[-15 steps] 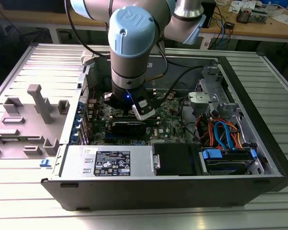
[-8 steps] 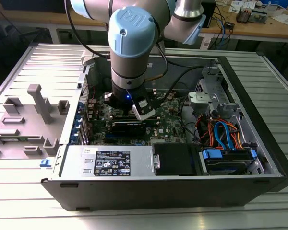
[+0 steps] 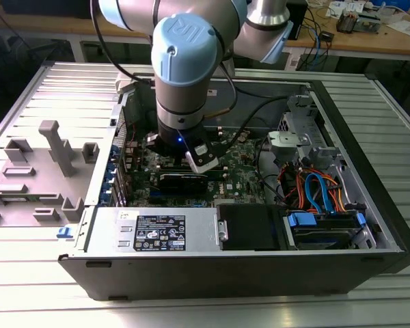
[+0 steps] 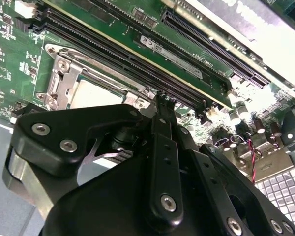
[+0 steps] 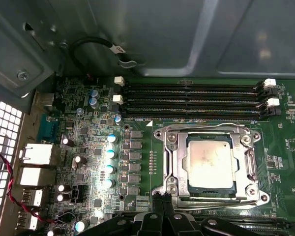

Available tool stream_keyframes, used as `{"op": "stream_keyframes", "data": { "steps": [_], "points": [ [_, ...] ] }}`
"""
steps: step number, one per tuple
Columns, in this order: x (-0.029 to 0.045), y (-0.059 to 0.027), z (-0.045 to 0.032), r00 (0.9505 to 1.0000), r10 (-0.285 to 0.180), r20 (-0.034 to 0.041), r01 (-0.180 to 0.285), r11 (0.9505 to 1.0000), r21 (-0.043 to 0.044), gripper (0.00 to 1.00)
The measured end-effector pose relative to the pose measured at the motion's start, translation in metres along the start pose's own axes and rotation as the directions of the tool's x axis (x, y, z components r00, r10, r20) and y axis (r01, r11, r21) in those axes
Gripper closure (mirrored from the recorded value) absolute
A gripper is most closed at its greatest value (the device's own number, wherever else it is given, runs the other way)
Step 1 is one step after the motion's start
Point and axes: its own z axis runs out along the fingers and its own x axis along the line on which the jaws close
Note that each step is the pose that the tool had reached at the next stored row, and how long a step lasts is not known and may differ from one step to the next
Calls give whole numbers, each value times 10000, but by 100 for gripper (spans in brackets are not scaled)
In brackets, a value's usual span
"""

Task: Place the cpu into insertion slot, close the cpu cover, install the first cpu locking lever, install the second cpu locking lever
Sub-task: 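Install the second cpu locking lever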

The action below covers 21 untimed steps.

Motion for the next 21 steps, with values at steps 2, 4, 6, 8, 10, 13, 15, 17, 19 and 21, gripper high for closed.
{"op": "stream_keyframes", "data": {
  "steps": [2, 4, 6, 8, 10, 13, 15, 17, 19, 21],
  "points": [
    [4, -1, 8, 10000, 2, 1, -2, 10000, -1, 89],
    [8, -2, 18, 10000, 40, 11, -40, 10000, -1, 89],
    [14, -4, 29, 10000, 46, 14, -46, 10000, -35, 89],
    [16, -6, 34, 10000, 44, 13, -44, 10000, -60, 89],
    [24, -5, 40, 10000, 46, 15, -46, 10000, -84, 89],
    [34, -5, 54, 10000, 47, 14, -46, 10000, -86, 89],
    [34, -2, 61, 10000, 48, 16, -48, 9999, -92, 89],
    [34, -2, 78, 10000, 48, 15, -48, 9999, -107, 89],
    [33, 1, 90, 10000, 48, 14, -47, 9999, -124, 89],
    [33, 2, 101, 10000, 47, 18, -46, 9999, -144, 89]
  ]
}}
